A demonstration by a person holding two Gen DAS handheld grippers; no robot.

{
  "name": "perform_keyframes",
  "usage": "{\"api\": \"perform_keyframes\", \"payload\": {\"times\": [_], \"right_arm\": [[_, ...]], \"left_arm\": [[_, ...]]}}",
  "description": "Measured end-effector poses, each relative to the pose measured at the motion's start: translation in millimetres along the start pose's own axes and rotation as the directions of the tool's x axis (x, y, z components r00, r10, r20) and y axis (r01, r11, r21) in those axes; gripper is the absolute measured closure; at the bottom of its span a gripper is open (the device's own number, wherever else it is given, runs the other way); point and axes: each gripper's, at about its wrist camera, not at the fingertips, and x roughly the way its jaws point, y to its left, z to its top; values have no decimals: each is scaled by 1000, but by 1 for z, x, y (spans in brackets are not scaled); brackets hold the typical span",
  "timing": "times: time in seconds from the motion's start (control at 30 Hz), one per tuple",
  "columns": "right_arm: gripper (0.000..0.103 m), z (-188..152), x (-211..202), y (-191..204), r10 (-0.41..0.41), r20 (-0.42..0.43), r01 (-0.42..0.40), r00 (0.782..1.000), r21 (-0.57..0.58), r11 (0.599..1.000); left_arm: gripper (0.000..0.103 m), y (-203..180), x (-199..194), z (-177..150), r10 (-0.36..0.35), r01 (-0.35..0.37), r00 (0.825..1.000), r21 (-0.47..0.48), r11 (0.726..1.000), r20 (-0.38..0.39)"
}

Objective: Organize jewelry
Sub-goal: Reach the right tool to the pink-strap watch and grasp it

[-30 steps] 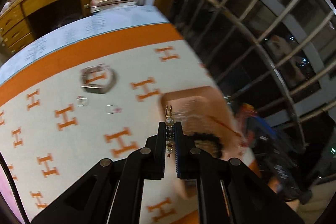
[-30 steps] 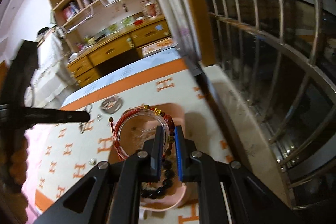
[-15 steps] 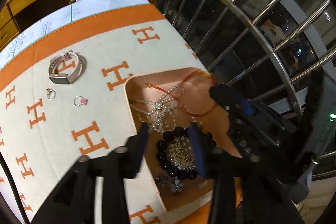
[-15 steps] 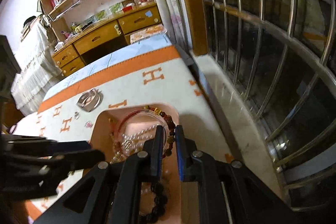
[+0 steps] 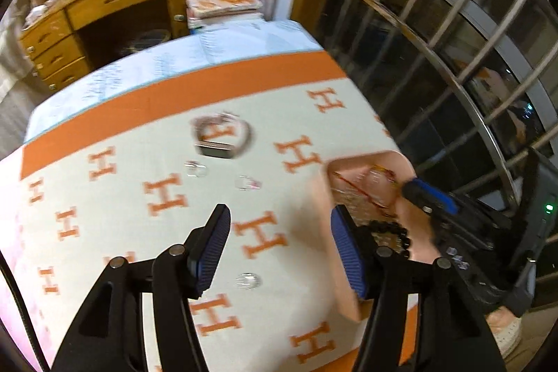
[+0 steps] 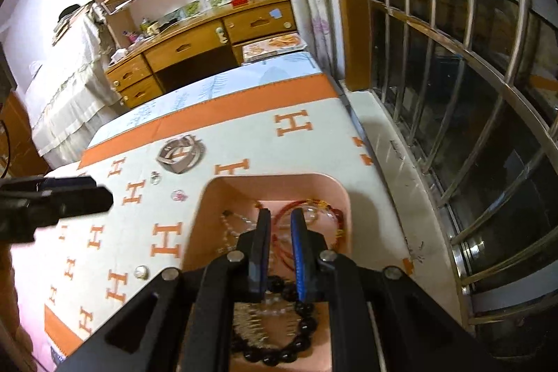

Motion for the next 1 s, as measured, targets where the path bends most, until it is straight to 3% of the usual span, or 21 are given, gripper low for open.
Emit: {"api": "perform_keyframes", "payload": {"times": [0.33, 0.63, 0.8, 0.9, 1.0], "right_arm": [[91, 41, -27, 37, 112, -34, -114, 993, -56, 992], [82, 88, -34, 91, 144, -30, -147, 989, -183, 972], [82, 110, -3, 110, 144, -83, -158, 986, -193, 968], [82, 116, 31, 113, 143, -154, -169, 978, -171, 971], [82, 114, 60, 110, 131, -214, -164, 968, -146, 976]], "left_arm": [[38, 44, -43, 7, 161, -161, 985, 1, 987, 55], [37, 59, -75, 31, 229, -231, 968, 11, 973, 107], [37, 70, -62, 43, 231, -234, 969, 21, 972, 87], [37, 78, -38, 44, 245, -247, 968, 28, 969, 46], [37, 89, -8, 37, 209, -209, 978, 9, 978, -24]]}}
